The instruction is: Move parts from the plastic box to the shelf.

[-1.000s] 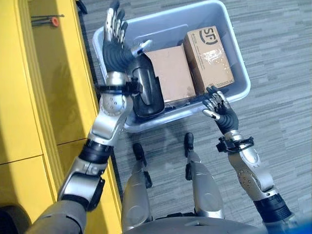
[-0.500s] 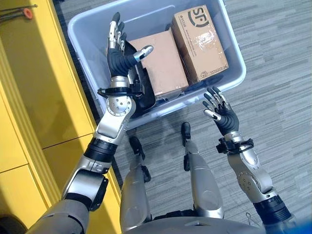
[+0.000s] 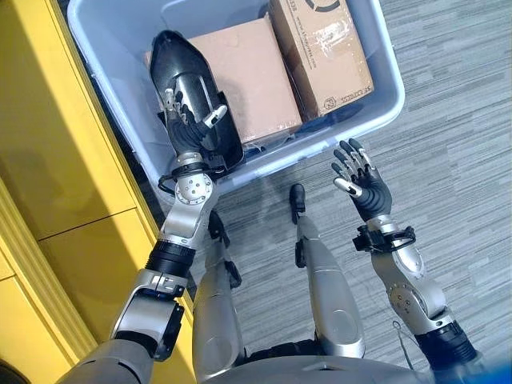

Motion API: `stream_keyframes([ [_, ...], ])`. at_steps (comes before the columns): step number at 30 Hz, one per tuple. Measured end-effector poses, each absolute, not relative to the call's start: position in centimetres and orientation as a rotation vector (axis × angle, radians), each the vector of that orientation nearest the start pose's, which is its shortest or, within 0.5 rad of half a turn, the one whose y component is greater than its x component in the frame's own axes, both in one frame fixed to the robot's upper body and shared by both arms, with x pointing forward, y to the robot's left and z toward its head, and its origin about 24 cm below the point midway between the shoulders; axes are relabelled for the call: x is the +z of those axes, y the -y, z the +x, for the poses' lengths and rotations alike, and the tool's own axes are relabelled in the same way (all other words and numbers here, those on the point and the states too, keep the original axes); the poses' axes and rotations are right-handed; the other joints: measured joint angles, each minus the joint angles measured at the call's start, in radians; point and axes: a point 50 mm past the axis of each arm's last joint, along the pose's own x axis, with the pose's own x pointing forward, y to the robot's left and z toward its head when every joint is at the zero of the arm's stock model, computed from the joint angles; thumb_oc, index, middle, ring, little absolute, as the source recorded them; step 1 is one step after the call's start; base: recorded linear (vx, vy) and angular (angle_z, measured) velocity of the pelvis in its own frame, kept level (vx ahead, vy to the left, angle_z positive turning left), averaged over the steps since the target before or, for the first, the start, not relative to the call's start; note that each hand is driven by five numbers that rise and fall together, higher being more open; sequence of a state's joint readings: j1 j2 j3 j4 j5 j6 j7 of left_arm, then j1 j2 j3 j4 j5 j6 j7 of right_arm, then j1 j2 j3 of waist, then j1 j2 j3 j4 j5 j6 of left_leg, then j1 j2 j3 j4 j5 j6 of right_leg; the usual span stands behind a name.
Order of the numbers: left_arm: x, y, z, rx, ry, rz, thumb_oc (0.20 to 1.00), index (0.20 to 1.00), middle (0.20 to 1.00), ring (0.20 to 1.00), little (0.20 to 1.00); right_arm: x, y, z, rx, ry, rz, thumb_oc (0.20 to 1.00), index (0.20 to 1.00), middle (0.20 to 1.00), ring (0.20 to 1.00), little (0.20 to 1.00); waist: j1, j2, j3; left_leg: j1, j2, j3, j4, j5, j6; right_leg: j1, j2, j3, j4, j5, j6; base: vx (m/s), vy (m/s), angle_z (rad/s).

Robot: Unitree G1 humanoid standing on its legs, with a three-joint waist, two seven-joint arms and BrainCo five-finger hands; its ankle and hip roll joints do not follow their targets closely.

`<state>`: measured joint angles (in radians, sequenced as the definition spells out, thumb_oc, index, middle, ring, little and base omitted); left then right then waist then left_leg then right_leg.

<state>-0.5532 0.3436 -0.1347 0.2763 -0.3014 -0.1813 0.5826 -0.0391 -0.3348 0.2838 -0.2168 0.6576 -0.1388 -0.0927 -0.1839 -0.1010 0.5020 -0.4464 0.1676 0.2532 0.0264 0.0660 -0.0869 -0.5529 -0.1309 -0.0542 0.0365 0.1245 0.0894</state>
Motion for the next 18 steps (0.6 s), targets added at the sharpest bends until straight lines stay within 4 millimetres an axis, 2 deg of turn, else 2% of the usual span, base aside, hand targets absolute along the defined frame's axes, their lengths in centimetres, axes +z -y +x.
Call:
stream_keyframes([
  [2, 16.0, -19.5, 34.1, 0.431, 0.413, -0.031, 1.0, 1.0, 1.0, 1.0, 1.0, 9.9, 13.6, 24.7, 0.256, 0.206, 0.386, 1.0, 1.0, 1.0, 1.0, 1.0, -0.015, -0.011, 0.007, -0.015, 0.002, 0.003, 0.0, 0.004, 0.001, -0.016, -0.002, 0.003, -0.001, 0.006, -0.004, 0.02, -0.018, -0.05],
  [5, 16.2, -19.6, 34.8, 0.437, 0.404, -0.016, 1.0, 1.0, 1.0, 1.0, 1.0, 10.0, 13.6, 24.7, 0.256, 0.21, 0.407, 1.0, 1.0, 1.0, 1.0, 1.0, -0.024, -0.012, 0.007, -0.018, 0.003, 0.01, -0.004, 0.004, 0.0, -0.027, 0.006, 0.012, 0.0, 0.007, -0.006, 0.02, -0.01, -0.07],
  [9, 17.7, -20.1, 36.0, 0.427, 0.417, 0.162, 1.0, 1.0, 1.0, 1.0, 1.0, 9.9, 13.6, 24.6, 0.257, 0.205, 0.408, 1.0, 1.0, 1.0, 1.0, 1.0, -0.05, -0.012, 0.007, -0.028, 0.005, 0.015, -0.009, 0.011, -0.004, -0.046, 0.011, 0.018, 0.0, 0.014, -0.008, 0.01, 0.005, -0.06],
  [13, 19.2, -19.2, 37.0, 0.398, 0.431, 0.21, 1.0, 1.0, 1.0, 1.0, 1.0, 9.7, 13.6, 24.4, 0.262, 0.199, 0.41, 1.0, 1.0, 1.0, 1.0, 1.0, -0.061, -0.012, 0.007, -0.033, 0.006, 0.037, -0.012, 0.011, -0.005, -0.069, 0.017, 0.042, 0.006, 0.017, -0.008, 0.02, 0.008, -0.13],
  [15, 19.5, -18.9, 37.3, 0.387, 0.435, 0.216, 1.0, 1.0, 1.0, 1.0, 1.0, 9.6, 13.5, 24.3, 0.266, 0.194, 0.411, 1.0, 1.0, 1.0, 1.0, 1.0, -0.082, -0.012, 0.007, -0.033, 0.006, 0.04, -0.014, 0.012, -0.006, -0.071, 0.018, 0.044, 0.006, 0.018, -0.008, 0.01, 0.001, -0.07],
  [18, 19.9, -18.0, 37.5, 0.343, 0.448, 0.234, 1.0, 1.0, 1.0, 1.0, 1.0, 9.3, 13.6, 23.9, 0.26, 0.184, 0.417, 1.0, 1.0, 1.0, 1.0, 1.0, -0.087, -0.012, 0.007, -0.03, 0.009, 0.041, -0.015, 0.013, -0.007, -0.071, 0.022, 0.046, 0.006, 0.018, -0.009, 0.01, 0.003, -0.03],
])
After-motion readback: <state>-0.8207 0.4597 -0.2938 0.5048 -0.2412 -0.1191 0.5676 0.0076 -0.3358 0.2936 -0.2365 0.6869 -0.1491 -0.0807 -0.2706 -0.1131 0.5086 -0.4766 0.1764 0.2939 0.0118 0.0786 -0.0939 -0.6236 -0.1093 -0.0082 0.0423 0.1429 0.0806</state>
